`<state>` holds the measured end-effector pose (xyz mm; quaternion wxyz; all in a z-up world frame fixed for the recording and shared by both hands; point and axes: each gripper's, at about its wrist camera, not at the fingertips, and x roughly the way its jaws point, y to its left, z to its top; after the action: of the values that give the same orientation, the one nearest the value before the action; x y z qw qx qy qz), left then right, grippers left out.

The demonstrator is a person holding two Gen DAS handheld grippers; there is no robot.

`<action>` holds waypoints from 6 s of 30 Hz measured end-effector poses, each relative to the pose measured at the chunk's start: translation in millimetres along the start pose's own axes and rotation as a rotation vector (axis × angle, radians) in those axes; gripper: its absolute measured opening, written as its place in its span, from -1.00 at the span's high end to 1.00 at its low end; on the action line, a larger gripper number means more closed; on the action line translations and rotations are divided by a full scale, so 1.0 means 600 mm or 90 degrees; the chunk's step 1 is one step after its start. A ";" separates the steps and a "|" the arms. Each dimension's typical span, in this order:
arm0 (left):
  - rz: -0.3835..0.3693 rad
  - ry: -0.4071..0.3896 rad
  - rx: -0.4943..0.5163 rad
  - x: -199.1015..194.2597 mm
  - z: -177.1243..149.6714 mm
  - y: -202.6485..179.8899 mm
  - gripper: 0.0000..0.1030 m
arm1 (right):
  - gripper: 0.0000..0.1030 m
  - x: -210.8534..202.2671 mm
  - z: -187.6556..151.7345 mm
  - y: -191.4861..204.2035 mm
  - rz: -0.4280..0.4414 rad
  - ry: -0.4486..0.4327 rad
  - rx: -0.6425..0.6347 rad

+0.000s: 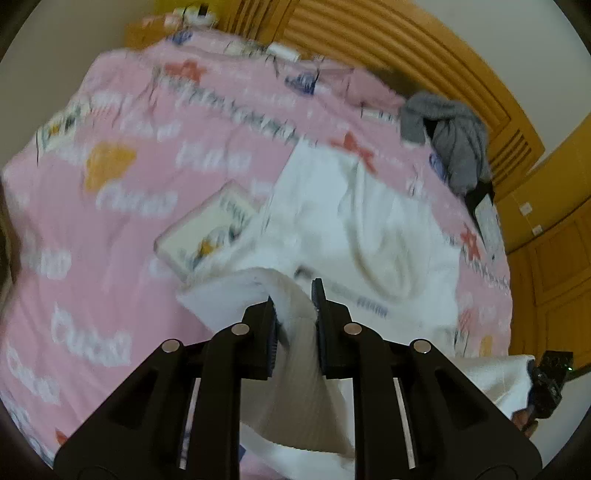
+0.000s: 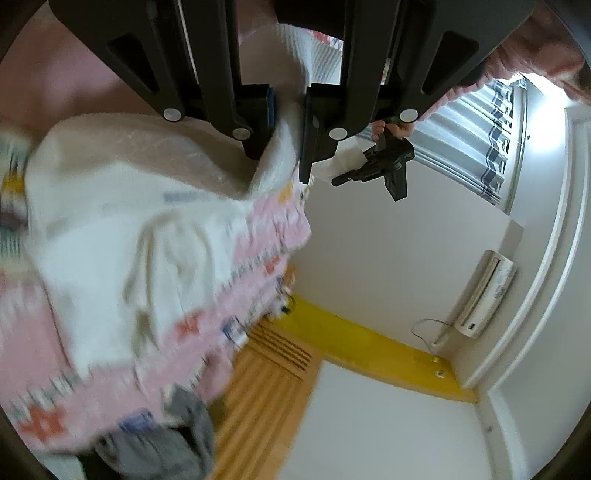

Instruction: Fold large clothes

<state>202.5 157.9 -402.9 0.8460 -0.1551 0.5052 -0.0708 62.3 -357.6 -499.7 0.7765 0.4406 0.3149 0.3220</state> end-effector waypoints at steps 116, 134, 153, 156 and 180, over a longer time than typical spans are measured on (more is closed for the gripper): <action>-0.068 0.360 0.061 0.543 0.308 -0.121 0.87 | -0.38 0.362 0.176 -0.255 -0.220 0.106 0.214; -0.129 0.345 -0.021 0.527 0.318 -0.074 -0.87 | -0.40 0.380 0.168 -0.259 -0.203 0.109 0.225; -0.146 0.388 -0.124 0.625 0.297 -0.099 0.86 | -0.38 0.369 0.151 -0.271 -0.178 0.092 0.252; -0.138 0.305 -0.080 0.590 0.316 -0.112 0.88 | -0.38 0.364 0.149 -0.277 -0.168 0.086 0.263; -0.039 0.257 -0.057 0.734 0.403 -0.116 0.81 | -0.16 0.459 0.301 -0.334 -0.438 0.020 0.155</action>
<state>628.3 16.4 -639.8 0.7175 -0.1906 0.6620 -0.1031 410.1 -311.2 -659.2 0.7764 0.3931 0.4926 0.0086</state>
